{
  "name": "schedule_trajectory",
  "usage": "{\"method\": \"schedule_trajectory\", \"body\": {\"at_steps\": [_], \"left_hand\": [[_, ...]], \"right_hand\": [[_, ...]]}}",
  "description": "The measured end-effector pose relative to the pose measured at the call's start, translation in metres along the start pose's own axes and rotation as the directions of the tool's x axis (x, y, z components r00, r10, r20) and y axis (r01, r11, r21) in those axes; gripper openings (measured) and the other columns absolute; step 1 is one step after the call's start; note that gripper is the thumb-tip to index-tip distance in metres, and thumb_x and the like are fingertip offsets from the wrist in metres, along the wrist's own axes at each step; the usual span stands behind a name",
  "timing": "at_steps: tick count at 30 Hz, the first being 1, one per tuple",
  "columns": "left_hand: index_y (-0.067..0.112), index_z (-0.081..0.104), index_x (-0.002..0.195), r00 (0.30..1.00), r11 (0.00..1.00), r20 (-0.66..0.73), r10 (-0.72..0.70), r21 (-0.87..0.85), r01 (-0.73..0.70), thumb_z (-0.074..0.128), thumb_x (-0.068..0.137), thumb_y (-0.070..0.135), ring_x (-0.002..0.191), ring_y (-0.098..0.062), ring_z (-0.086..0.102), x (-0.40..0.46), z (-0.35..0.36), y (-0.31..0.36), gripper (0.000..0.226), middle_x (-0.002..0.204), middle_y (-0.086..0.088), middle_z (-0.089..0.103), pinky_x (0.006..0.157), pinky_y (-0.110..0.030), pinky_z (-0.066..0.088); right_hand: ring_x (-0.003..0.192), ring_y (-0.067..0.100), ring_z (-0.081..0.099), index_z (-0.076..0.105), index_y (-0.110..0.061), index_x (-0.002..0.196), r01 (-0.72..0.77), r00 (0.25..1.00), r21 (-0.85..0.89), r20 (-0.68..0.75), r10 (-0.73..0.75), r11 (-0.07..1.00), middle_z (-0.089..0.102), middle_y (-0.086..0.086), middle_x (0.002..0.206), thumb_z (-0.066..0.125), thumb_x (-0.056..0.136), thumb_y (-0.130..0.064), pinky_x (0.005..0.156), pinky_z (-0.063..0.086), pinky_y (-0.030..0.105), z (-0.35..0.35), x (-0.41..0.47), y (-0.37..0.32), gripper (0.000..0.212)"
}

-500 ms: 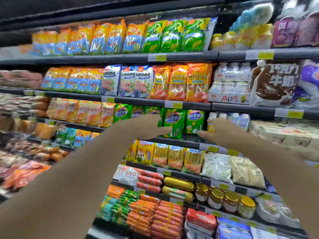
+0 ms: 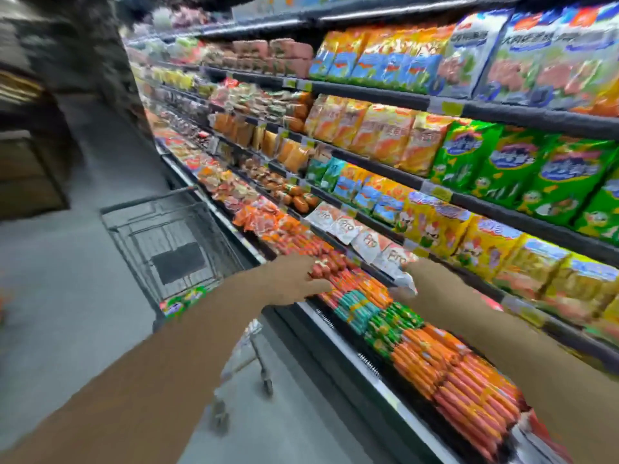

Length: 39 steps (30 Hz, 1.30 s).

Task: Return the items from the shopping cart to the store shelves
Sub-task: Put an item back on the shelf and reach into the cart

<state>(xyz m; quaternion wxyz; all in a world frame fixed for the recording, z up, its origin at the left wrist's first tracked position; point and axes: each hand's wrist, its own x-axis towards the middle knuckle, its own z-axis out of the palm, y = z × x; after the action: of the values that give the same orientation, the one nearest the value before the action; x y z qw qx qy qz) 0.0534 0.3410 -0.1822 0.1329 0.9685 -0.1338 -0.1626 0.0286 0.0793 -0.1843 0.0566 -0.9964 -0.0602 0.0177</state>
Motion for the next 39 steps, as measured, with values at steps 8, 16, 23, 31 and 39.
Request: {"method": "schedule_trajectory", "body": {"at_steps": [8,16,23,31,39], "left_hand": [[0.014,0.056,0.123,0.954,0.959,-0.092,-0.284,-0.008,0.284,0.034,0.078,0.077,0.110,-0.028,0.060,-0.034,0.004,-0.208,0.081,0.123,-0.009,0.062,0.097,-0.044,0.048],[0.020,0.053,0.108,0.887,0.890,-0.089,-0.454,-0.087,0.447,0.049,0.095,0.055,0.089,-0.021,0.050,-0.038,0.008,-0.314,0.037,0.116,-0.010,0.062,0.076,-0.032,0.041],[0.017,0.042,0.141,0.832,0.836,-0.077,-0.549,-0.040,0.548,0.045,0.094,0.060,0.125,-0.029,0.047,0.031,0.006,-0.360,0.064,0.138,-0.010,0.050,0.101,-0.043,0.039],[0.018,0.037,0.147,0.781,0.782,-0.057,-0.622,-0.103,0.615,0.045,0.094,0.061,0.131,-0.027,0.043,0.123,-0.012,-0.427,0.069,0.145,-0.008,0.046,0.108,-0.043,0.037],[0.014,0.033,0.149,0.760,0.733,0.069,-0.647,-0.218,0.644,0.043,0.096,0.057,0.137,-0.029,0.039,0.175,0.027,-0.499,0.069,0.150,-0.010,0.041,0.112,-0.043,0.035]], "right_hand": [[0.113,0.031,0.054,0.050,-0.012,0.131,0.315,0.942,0.023,0.111,-0.315,0.949,0.054,0.010,0.124,0.049,0.097,-0.045,0.080,0.042,0.033,0.059,0.095,-0.178,0.047],[0.120,0.026,0.051,0.044,-0.013,0.140,0.464,0.864,0.056,0.192,-0.465,0.884,0.047,0.008,0.138,0.049,0.097,-0.045,0.098,0.047,0.039,0.108,0.179,-0.280,0.053],[0.125,0.029,0.046,0.047,-0.011,0.135,0.553,0.822,-0.011,0.170,-0.544,0.833,0.049,0.009,0.137,0.051,0.094,-0.047,0.100,0.041,0.040,0.149,0.294,-0.322,0.054],[0.124,0.028,0.046,0.044,-0.016,0.136,0.677,0.724,-0.060,0.237,-0.648,0.734,0.049,0.006,0.132,0.050,0.091,-0.053,0.099,0.042,0.040,0.190,0.438,-0.364,0.058],[0.132,0.030,0.040,0.043,-0.014,0.137,0.702,0.654,-0.057,0.446,-0.611,0.710,0.043,0.008,0.143,0.051,0.093,-0.048,0.108,0.037,0.043,0.275,0.502,-0.406,0.056]]}}
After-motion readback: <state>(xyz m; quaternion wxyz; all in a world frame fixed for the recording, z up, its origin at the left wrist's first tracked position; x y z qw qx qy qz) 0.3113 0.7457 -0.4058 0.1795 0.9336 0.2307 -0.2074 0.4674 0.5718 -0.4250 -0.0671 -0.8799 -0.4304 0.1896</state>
